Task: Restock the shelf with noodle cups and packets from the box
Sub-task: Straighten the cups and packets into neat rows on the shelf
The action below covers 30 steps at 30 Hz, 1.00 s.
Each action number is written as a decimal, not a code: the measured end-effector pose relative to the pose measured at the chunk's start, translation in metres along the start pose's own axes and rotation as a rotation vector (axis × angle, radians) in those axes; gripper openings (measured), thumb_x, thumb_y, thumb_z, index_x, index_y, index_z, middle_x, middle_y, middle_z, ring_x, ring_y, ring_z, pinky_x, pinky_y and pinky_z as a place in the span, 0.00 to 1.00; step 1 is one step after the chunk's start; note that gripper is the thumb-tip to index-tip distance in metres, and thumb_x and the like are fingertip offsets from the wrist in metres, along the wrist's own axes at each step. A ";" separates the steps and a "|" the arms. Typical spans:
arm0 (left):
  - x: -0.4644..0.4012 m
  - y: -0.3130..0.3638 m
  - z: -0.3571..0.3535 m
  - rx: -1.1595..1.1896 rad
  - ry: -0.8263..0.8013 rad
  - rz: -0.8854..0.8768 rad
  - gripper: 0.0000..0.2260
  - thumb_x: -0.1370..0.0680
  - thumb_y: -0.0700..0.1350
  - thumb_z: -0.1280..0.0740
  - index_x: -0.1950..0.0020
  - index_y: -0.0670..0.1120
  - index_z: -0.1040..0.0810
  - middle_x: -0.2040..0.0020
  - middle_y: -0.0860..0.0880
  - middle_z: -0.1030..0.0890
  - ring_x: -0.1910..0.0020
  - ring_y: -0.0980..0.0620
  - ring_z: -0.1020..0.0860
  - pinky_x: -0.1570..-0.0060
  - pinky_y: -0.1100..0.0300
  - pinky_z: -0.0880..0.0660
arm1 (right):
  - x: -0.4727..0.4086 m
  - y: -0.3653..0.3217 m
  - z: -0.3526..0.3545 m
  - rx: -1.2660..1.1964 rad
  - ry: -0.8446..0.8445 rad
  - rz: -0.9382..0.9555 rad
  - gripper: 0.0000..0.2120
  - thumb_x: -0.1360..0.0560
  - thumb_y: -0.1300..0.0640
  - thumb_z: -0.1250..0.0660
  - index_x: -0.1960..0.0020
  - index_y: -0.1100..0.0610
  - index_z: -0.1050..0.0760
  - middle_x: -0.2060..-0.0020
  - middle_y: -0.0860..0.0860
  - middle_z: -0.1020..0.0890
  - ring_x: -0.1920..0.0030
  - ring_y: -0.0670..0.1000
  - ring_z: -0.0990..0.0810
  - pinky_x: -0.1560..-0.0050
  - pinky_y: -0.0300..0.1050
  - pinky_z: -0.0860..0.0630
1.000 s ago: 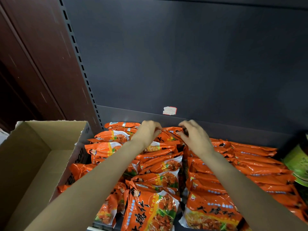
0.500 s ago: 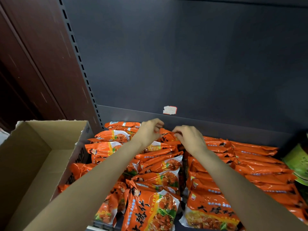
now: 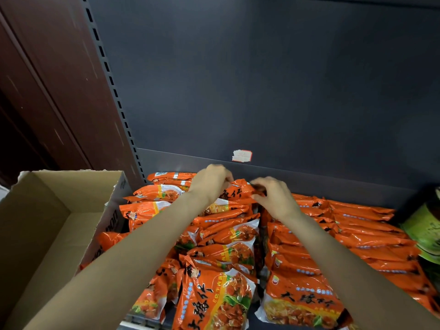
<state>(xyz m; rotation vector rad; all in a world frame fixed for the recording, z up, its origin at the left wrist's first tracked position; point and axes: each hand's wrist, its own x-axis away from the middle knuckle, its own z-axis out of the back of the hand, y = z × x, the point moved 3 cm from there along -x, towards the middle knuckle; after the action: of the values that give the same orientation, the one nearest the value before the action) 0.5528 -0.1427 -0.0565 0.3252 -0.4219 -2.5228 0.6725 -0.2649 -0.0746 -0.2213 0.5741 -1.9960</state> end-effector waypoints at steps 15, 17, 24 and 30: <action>0.036 -0.032 -0.006 -0.166 -0.150 0.023 0.13 0.22 0.40 0.35 0.38 0.46 0.23 0.39 0.46 0.24 0.41 0.45 0.25 0.42 0.52 0.25 | 0.009 -0.004 -0.019 0.272 -0.055 0.082 0.17 0.21 0.59 0.41 0.34 0.53 0.27 0.40 0.50 0.25 0.38 0.50 0.28 0.37 0.47 0.29; 0.036 -0.031 -0.005 -0.145 -0.121 0.034 0.10 0.23 0.38 0.35 0.44 0.45 0.21 0.44 0.45 0.22 0.46 0.45 0.23 0.47 0.53 0.24 | 0.011 -0.009 -0.018 0.180 -0.063 0.101 0.18 0.21 0.59 0.40 0.32 0.51 0.29 0.40 0.49 0.26 0.38 0.49 0.29 0.38 0.46 0.29; 0.035 -0.027 0.010 0.210 0.002 0.117 0.04 0.22 0.38 0.36 0.52 0.42 0.21 0.51 0.45 0.20 0.53 0.51 0.23 0.55 0.63 0.30 | 0.012 -0.010 -0.014 0.162 -0.020 -0.009 0.14 0.21 0.61 0.39 0.37 0.54 0.24 0.40 0.53 0.21 0.40 0.54 0.23 0.41 0.50 0.25; 0.040 -0.031 0.005 0.259 -0.038 0.222 0.17 0.24 0.39 0.31 0.36 0.42 0.27 0.40 0.44 0.22 0.44 0.47 0.22 0.46 0.60 0.28 | 0.011 -0.009 -0.012 0.120 0.070 -0.098 0.13 0.21 0.62 0.40 0.39 0.55 0.23 0.44 0.55 0.19 0.44 0.56 0.20 0.45 0.50 0.24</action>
<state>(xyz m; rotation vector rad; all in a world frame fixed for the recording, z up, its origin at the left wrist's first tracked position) 0.5031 -0.1392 -0.0687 0.3104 -0.7603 -2.2629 0.6551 -0.2677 -0.0813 -0.1080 0.4935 -2.1327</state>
